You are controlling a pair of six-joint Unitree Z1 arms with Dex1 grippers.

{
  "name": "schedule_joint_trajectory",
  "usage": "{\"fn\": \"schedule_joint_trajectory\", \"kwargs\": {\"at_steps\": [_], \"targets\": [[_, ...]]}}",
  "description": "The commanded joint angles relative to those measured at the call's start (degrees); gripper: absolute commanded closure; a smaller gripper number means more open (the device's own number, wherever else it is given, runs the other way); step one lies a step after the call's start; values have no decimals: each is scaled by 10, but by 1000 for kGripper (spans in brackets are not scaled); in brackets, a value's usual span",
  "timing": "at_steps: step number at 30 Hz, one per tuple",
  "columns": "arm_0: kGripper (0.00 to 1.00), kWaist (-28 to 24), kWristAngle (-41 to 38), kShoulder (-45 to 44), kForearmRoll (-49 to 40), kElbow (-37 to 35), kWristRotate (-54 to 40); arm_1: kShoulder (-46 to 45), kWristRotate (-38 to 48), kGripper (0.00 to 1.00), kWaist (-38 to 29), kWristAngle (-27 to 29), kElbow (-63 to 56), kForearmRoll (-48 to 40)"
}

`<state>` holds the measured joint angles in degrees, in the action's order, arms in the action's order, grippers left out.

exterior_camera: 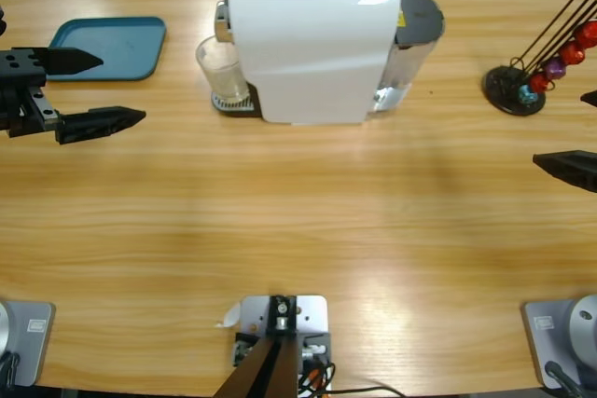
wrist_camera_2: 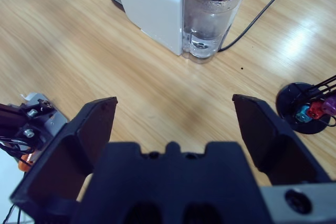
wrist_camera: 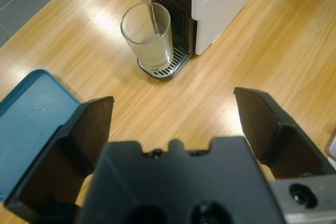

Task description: Pour coffee

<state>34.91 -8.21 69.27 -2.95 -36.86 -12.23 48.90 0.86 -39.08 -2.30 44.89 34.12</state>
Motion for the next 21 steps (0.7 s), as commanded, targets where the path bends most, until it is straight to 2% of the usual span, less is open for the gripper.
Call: {"fn": "schedule_joint_trajectory", "kwargs": {"at_steps": [1,9,14,21], "targets": [[0,-28,-17,26,19,17,-37,-4,2,0,5,9,-12,2],[0,-85,-154,106,41,1,-60,4,3,0,5,9,-10,2],[0,-93,-157,155,45,-30,-100,20,3,0,5,9,-5,5],[0,-102,-145,211,102,-46,-129,39,-1,0,5,11,-14,-17]]}}
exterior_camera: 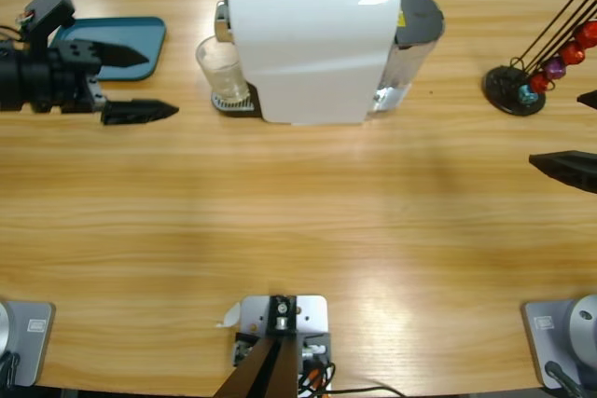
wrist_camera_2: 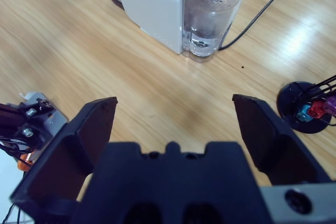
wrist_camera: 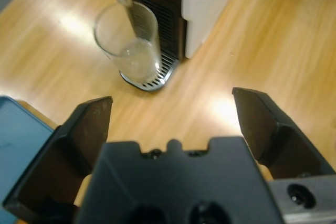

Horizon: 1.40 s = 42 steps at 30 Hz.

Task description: Pour coffee

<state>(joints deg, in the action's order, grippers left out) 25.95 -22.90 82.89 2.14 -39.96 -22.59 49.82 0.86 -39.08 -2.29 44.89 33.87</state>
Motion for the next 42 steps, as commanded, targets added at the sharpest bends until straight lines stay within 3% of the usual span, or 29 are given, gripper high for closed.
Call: {"fn": "schedule_joint_trajectory", "kwargs": {"at_steps": [1,14,42], "targets": [[0,-12,2,82,57,-15,-26,31,-1,0,5,11,-13,-14],[0,-13,-41,177,107,-58,-17,52,-4,0,5,0,-5,-7],[4,-15,-90,267,163,-95,-11,55,-6,0,5,-2,-4,-6]]}}
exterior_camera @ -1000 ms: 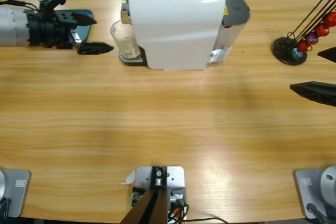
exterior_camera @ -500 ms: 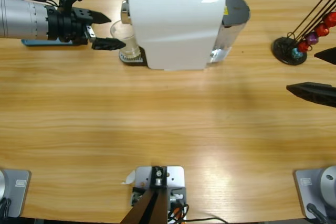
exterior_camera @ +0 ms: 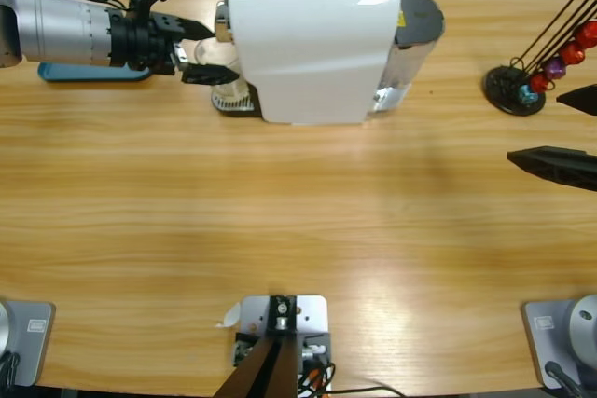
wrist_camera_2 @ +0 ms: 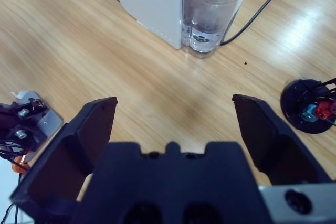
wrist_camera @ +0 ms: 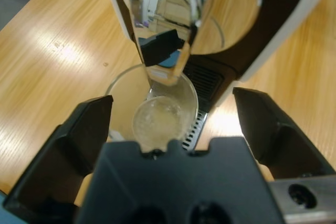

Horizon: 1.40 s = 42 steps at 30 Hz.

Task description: Pour coffee

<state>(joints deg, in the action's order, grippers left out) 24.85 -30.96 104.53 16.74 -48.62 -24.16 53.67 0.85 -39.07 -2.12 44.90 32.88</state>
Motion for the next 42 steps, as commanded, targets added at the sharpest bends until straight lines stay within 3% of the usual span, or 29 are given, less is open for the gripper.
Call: {"fn": "schedule_joint_trajectory", "kwargs": {"at_steps": [1,15,34,42], "targets": [[4,-4,-10,52,18,-9,5,16,-6,0,5,-4,-4,3],[4,-1,-10,28,18,1,6,14,-6,0,5,-4,-4,3],[4,14,29,-87,-39,29,5,-9,-6,0,5,-4,-11,0],[4,-3,37,-43,-31,20,-5,-23,-1,0,5,-4,-11,4]]}}
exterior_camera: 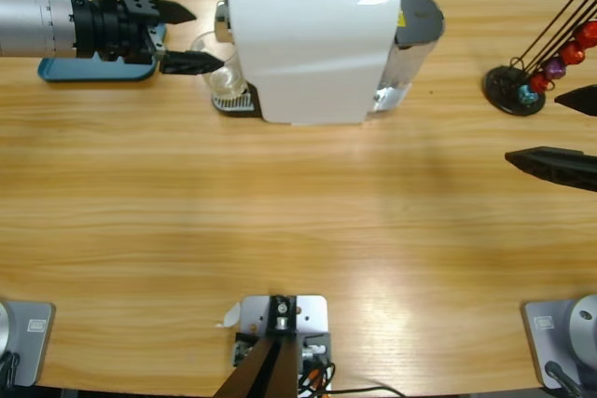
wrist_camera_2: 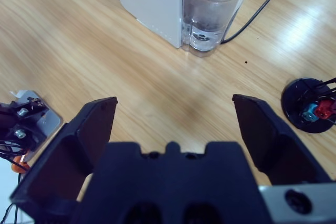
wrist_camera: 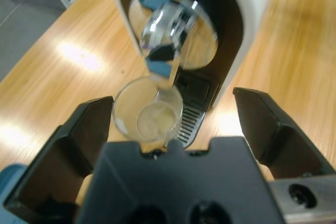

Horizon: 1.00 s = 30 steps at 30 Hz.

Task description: Pour coffee

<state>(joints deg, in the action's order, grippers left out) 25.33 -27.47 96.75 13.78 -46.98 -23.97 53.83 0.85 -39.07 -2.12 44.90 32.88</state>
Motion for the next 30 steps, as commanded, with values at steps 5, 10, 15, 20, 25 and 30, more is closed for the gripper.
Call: {"fn": "schedule_joint_trajectory", "kwargs": {"at_steps": [5,10,15,20,25,30], "targets": [[4,-10,-2,52,13,2,-10,-5,-1,0,5,-4,-6,6],[9,-10,0,67,23,1,-16,-2,-1,0,5,-4,-5,6],[9,-10,0,77,26,-6,-16,0,-1,0,5,-4,-4,7],[9,-10,4,84,30,-13,-15,0,-1,0,5,-6,-4,7],[9,-10,11,88,30,-17,-15,1,-1,0,5,-6,-4,7],[9,-10,11,90,30,-20,-15,3,-1,0,5,-6,-3,7]]}}
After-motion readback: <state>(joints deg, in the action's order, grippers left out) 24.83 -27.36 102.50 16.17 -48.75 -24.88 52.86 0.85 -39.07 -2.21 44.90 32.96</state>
